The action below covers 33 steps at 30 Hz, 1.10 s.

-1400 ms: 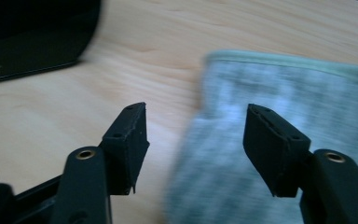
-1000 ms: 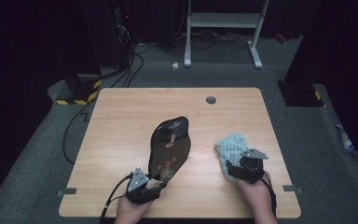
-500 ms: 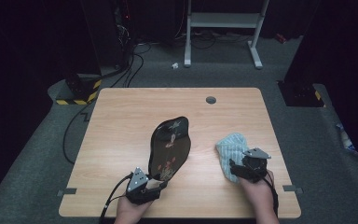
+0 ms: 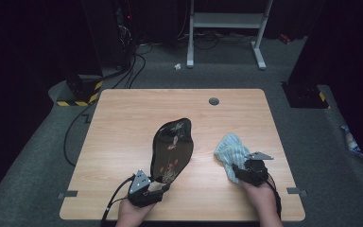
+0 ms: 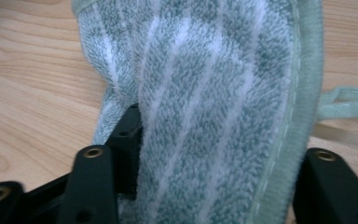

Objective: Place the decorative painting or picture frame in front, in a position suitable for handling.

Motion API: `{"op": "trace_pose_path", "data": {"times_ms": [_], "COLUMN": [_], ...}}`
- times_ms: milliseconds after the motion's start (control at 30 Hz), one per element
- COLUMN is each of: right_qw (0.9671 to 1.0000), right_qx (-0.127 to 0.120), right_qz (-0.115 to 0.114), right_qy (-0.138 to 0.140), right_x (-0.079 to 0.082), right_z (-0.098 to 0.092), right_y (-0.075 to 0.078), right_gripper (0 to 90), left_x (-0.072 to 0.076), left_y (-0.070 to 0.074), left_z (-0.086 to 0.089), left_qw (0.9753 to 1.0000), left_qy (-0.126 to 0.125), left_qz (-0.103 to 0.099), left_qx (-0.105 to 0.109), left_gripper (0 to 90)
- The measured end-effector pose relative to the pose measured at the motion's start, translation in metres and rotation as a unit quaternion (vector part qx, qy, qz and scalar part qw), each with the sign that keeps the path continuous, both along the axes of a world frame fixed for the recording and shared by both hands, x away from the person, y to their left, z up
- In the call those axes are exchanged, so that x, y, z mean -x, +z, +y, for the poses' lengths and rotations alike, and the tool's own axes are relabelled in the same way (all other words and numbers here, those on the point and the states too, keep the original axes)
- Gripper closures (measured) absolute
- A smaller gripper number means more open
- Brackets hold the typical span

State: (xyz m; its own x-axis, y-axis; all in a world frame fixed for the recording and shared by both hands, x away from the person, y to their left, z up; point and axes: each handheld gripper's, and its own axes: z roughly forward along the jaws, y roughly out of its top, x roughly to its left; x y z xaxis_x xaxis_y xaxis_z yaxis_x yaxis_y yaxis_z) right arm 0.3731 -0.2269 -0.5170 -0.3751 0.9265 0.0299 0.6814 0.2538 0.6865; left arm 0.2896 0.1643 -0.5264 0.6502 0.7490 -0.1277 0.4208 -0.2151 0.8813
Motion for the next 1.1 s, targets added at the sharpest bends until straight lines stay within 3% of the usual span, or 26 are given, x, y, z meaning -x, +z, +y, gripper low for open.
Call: {"op": "trace_pose_path", "data": {"times_ms": [133, 300, 667, 800, 900, 1100], "right_qw": [0.9999, 0.9996, 0.9982, 0.9969, 0.9952, 0.9903], "right_qx": [0.000, 0.005, -0.014, -0.026, -0.035, -0.060], "right_qz": [-0.006, -0.018, -0.051, -0.068, -0.083, -0.114], "right_qy": [0.014, 0.021, 0.029, 0.031, 0.036, 0.051], "right_x": [0.002, 0.005, 0.013, 0.018, 0.022, 0.030], "right_z": [0.002, 0.005, 0.007, 0.007, 0.007, 0.011], "right_y": [0.000, 0.001, 0.009, 0.013, 0.017, 0.030], "right_gripper": [56.6, 62.5, 62.4, 62.3, 62.2, 62.3], "left_x": [0.000, 0.000, 0.002, 0.001, -0.001, -0.001], "left_y": [0.000, 0.000, 0.001, 0.004, 0.003, 0.001], "left_z": [0.000, 0.000, -0.003, -0.005, -0.006, -0.009], "left_qw": [1.0000, 1.0000, 0.9998, 0.9992, 0.9985, 0.9979], "left_qy": [-0.001, -0.001, 0.008, 0.009, 0.007, 0.001], "left_qz": [0.001, 0.001, -0.016, -0.033, -0.042, -0.051], "left_qx": [0.000, -0.001, -0.011, -0.020, -0.034, -0.040], "left_gripper": [42.9, 42.8, 44.0, 44.0, 44.4, 47.9]}}
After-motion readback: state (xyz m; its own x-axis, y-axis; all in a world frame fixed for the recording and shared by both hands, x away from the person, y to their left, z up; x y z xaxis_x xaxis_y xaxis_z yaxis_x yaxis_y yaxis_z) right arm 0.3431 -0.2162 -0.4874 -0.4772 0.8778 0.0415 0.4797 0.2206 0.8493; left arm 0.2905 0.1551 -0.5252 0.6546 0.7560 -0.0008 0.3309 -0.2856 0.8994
